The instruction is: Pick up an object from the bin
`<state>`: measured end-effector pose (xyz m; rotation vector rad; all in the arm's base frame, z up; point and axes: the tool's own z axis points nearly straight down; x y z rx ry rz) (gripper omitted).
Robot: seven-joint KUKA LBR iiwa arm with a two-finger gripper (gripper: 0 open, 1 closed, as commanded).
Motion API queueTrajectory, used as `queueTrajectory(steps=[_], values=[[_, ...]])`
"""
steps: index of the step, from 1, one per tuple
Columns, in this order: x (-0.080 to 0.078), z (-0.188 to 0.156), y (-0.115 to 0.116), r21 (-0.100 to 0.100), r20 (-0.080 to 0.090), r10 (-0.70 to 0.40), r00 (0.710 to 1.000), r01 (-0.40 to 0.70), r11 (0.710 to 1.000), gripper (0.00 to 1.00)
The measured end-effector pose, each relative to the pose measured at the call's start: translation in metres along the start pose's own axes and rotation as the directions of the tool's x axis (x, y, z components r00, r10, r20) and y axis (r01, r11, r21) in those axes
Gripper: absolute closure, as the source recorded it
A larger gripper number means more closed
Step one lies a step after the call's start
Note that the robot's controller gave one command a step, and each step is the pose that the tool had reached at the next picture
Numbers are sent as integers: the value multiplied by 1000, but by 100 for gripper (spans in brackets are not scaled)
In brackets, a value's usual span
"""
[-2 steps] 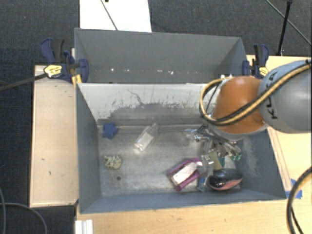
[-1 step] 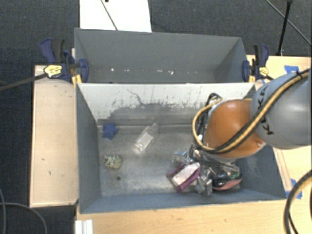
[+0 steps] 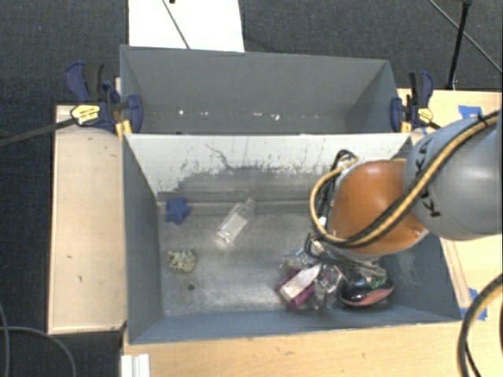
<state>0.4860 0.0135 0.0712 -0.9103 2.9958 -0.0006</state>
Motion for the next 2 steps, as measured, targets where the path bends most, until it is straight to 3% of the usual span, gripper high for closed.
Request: queueTrajectory(steps=[1,2], values=[[-7,-112,-14,1,-3,237,972,-237,972,100],[-42,-202,-22,0,-3,-94,996,94,996,100]])
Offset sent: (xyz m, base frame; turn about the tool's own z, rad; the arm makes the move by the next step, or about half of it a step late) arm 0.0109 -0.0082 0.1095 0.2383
